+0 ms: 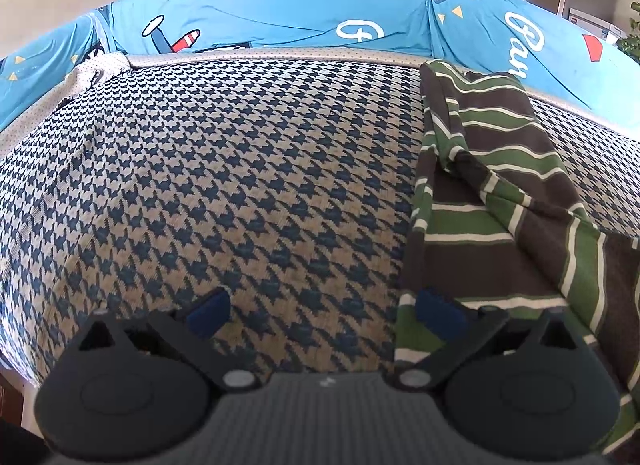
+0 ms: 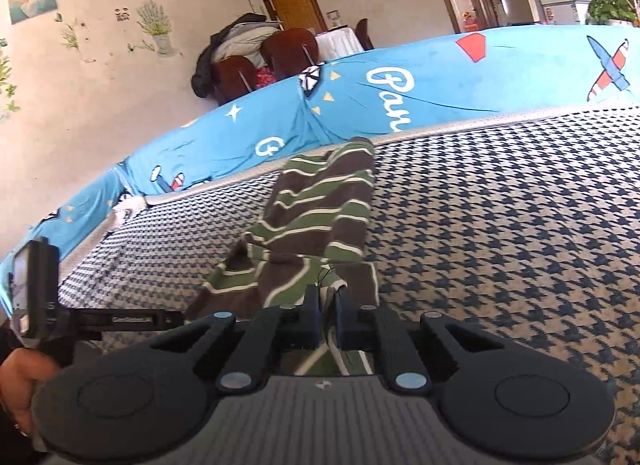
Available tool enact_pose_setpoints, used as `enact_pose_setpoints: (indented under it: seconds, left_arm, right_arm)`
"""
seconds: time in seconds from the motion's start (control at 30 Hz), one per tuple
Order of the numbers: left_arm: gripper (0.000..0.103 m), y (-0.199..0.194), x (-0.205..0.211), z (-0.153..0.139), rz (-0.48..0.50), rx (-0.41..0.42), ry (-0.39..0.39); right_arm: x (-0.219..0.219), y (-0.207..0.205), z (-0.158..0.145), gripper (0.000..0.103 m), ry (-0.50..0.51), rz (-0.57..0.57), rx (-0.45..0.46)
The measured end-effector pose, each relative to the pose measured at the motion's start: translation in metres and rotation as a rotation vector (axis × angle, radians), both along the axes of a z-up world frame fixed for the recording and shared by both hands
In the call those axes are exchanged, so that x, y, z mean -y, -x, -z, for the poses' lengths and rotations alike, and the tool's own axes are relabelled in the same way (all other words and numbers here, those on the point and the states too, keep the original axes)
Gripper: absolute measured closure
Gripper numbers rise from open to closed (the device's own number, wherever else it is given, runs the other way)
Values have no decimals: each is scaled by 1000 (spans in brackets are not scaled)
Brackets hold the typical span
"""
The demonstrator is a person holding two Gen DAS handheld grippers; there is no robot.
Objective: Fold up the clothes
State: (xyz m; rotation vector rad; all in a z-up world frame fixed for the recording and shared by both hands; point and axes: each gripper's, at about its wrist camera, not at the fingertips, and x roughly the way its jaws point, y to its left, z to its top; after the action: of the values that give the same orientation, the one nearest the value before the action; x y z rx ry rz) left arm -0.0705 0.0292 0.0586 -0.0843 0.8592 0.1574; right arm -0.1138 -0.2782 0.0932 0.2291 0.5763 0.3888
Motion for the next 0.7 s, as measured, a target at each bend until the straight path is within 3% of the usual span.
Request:
enact_pose_setpoints:
  seconds: [0.27, 0.4, 0.7]
  left_arm:
    - [0, 8, -10, -8, -28, 26, 25]
    - [0, 16, -22, -19, -60, 63, 61]
    - [0, 27, -44, -29, -125, 96, 85]
  right_arm:
    - [-60, 30, -9, 93, -42, -230, 7]
    - [-100, 43, -4, 93, -13, -364, -4]
    - [-156, 50, 39, 93, 94, -513, -102]
